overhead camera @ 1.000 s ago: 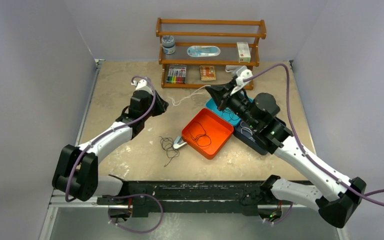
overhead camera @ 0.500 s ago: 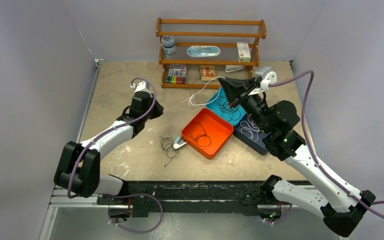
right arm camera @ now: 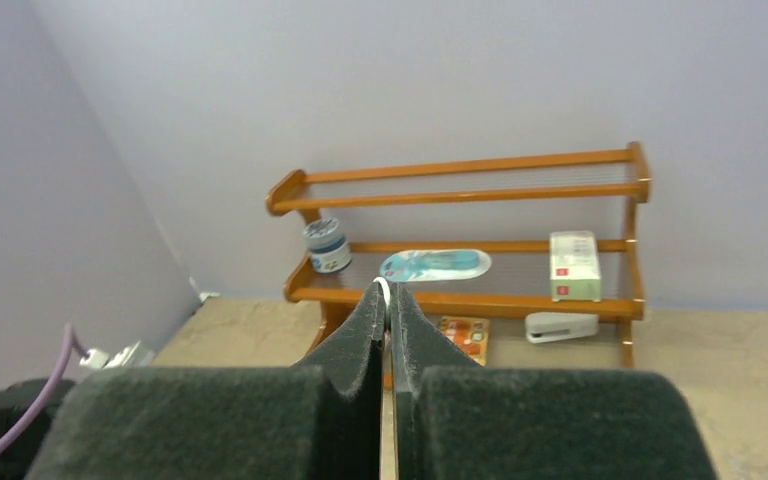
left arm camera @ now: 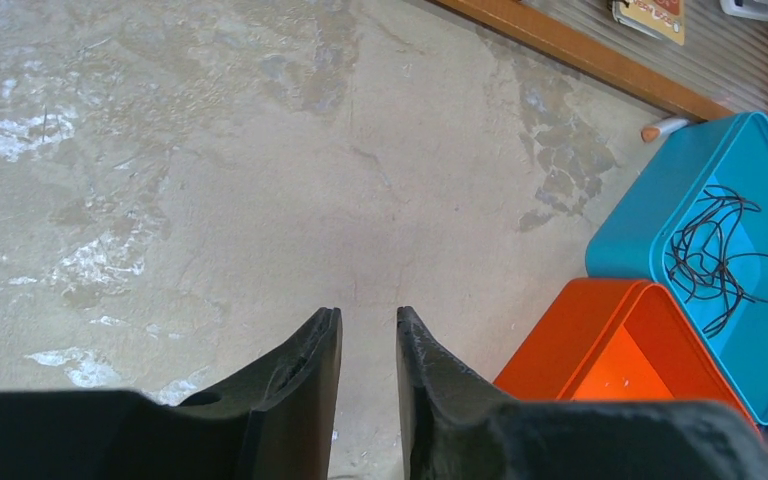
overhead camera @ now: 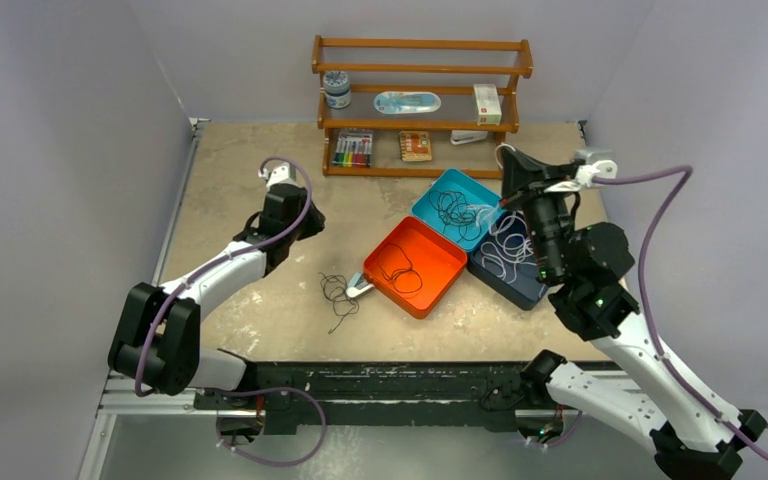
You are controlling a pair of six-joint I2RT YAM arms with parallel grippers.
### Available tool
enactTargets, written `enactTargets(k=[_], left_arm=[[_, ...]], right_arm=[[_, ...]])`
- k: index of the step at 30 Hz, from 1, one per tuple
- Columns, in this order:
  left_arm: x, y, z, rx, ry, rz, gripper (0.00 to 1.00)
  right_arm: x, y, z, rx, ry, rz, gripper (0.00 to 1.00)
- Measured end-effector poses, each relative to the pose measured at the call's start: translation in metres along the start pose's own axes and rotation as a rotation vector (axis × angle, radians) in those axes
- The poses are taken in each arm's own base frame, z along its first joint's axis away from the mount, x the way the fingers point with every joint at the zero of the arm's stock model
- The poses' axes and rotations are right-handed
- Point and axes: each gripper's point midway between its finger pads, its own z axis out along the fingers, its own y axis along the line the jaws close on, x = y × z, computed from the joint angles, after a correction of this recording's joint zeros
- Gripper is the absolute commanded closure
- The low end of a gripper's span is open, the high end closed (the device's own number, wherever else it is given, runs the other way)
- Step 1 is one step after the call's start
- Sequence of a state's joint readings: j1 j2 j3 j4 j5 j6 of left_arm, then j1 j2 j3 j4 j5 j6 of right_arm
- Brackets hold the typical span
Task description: Untangle the cables
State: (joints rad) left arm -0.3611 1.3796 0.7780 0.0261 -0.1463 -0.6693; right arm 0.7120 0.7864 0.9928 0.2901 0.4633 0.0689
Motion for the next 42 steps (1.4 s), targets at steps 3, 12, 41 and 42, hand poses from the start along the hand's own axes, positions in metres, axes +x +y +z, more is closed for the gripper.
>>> enactTargets(k=[3,12,41,42], left_arm=[[0.0,0.003,0.0,-0.013,-0.001,0.001,0.68],[-0.007,0.0,-0.005,-0.005,-0.023,-0.003,0.64],[-0.021,-0.013,-0.008,0.022,-0.032,-0.006,0.63],[-0.02,-0.014,-0.008,0.024,-0.03,-0.006,0.63]], right_arm=[[-0.01,-0.015,-0.006,0.065,-0.022,-0.004,1.0],[0.0,-0.053,-0.02,0.258,0.029,-0.059,1.0],[0.165,-0.188,-0.065,0.76,0.388,-0.165,1.0],[0.171,-0.192,-0.068,0.776,0.399,-0.165,1.0]])
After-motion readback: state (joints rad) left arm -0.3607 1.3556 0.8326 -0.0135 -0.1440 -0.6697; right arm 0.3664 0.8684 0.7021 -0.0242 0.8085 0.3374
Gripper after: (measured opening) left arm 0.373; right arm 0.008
